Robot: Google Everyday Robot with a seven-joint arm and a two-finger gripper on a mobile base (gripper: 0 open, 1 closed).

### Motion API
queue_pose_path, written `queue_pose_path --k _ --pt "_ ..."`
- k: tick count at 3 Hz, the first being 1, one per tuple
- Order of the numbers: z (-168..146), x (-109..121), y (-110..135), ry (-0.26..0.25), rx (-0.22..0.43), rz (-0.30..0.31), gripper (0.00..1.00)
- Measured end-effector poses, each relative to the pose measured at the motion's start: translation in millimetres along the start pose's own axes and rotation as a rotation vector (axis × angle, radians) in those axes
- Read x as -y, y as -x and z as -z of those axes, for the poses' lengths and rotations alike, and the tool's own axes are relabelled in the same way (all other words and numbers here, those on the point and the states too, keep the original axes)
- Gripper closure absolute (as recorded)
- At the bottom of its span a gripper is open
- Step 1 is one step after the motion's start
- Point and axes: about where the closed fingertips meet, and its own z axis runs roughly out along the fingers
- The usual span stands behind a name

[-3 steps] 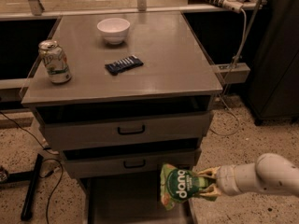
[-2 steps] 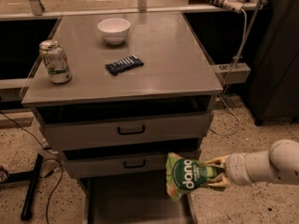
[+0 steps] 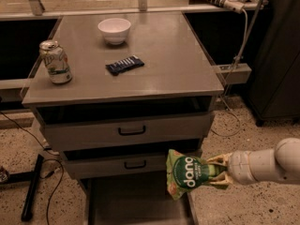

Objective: Pick green rice chip bag from bottom drawer and place on counter

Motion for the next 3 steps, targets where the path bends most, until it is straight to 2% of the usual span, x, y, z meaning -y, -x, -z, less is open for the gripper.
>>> queue_pose_path --k 2,3 --pt "84 38 92 -0.103 0.0 0.182 1.0" --pt "120 67 132 -0.132 0.004 0.228 1.0"
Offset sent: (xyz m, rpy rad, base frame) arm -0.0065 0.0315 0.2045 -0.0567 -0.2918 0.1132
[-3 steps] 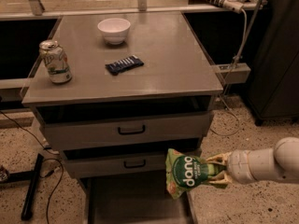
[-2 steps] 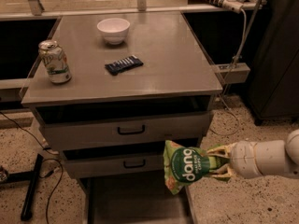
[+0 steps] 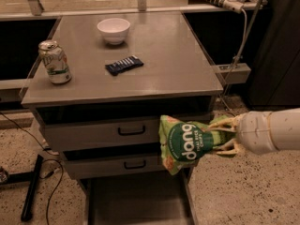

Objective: Pick green rice chip bag from bottom drawer and place on counter

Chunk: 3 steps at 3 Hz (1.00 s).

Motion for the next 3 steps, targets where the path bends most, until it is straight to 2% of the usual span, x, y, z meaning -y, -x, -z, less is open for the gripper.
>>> queue_pose_path --k 1,2,3 --pt "30 48 28 -0.029 0.0 0.007 1.0" --pt "66 108 57 -0.088 0.039 -0.014 1.0" --pt "66 108 57 -0.088 0.039 -0.014 1.0"
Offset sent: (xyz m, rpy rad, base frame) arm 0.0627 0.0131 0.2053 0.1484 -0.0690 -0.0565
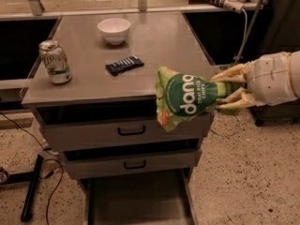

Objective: Pick green rice chip bag from bottom drawer and place on counter

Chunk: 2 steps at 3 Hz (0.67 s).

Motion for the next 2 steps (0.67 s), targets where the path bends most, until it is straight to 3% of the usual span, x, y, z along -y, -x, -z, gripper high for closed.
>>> queue_pose_path --k 1,2 --pt "-12 25 -4 -0.021 0.015 -0.001 1.0" --pt "-32 74 -16 -0.063 0.04 -0.027 1.0"
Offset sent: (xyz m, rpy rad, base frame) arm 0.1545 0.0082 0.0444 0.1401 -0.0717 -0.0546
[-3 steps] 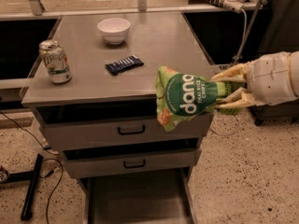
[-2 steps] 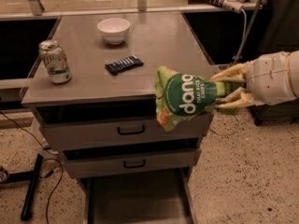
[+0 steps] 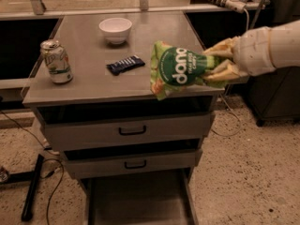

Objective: Pick green rice chip bag from bottom drawer and place on counter

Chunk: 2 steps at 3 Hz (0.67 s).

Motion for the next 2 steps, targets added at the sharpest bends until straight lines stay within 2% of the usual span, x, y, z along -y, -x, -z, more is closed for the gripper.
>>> queue_pose_path --k 1,2 --pt "-17 46 -19 -0.081 0.041 -0.106 1.0" --pt "-23 74 -40 -0.183 0.039 -0.256 1.0"
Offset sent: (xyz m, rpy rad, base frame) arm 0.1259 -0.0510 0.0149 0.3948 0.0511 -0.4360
